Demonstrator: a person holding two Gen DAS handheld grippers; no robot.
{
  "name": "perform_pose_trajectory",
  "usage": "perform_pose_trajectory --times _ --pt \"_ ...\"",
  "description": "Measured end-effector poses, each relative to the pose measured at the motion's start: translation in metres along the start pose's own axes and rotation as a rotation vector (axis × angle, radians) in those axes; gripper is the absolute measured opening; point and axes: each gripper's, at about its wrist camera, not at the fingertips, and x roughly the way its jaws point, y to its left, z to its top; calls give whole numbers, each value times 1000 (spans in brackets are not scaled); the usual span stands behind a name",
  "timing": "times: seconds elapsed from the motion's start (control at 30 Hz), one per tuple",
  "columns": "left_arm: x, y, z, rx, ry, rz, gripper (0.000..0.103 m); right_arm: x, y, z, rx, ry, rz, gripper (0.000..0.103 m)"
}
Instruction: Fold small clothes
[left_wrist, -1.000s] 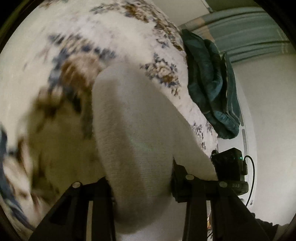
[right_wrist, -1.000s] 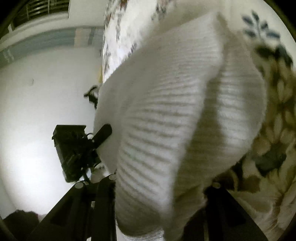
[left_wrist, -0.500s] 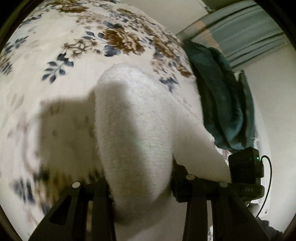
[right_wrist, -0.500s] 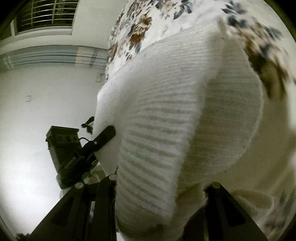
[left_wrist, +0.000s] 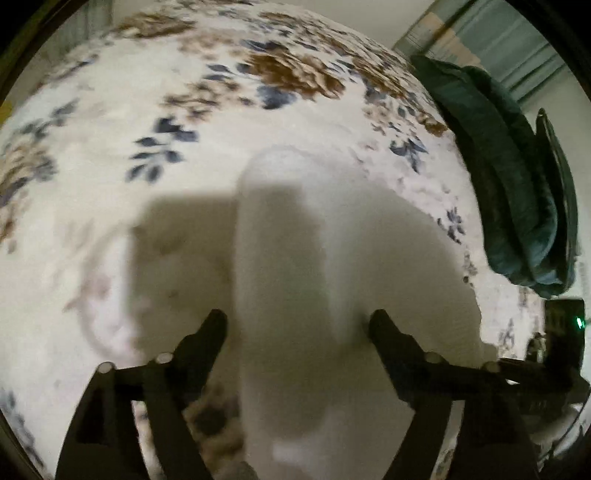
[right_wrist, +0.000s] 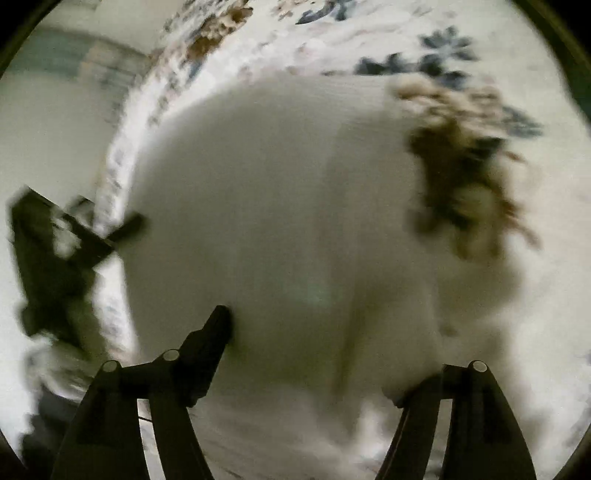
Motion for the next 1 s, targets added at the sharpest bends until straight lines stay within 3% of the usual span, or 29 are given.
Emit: perform_pose_trajectory --times 0.03,0.13,0.23,0.37,0.53,0.83,1.0 --pt "-3 0 -3 0 1 30 97 -4 1 -12 -17 -9 -85 79" --pt "-22 -7 -25 12 -14 146 100 -10 0 -34 -12 -21 -220 82" --pt "-42 -19 -41 34 -51 248 103 -26 8 -51 17 -73 -314 103" --pt "-82 -43 -61 52 -115 333 103 -81 28 -81 16 -213 -446 103" --pt "-143 -76 -75 56 -166 325 103 -152 64 -112 37 -341 -497 103" --pt "-272 -146 -119 117 -267 305 103 -326 130 -226 29 -508 -529 103" --pt "-344 -183 -152 147 -332 305 103 -398 164 -282 2 -577 -529 103"
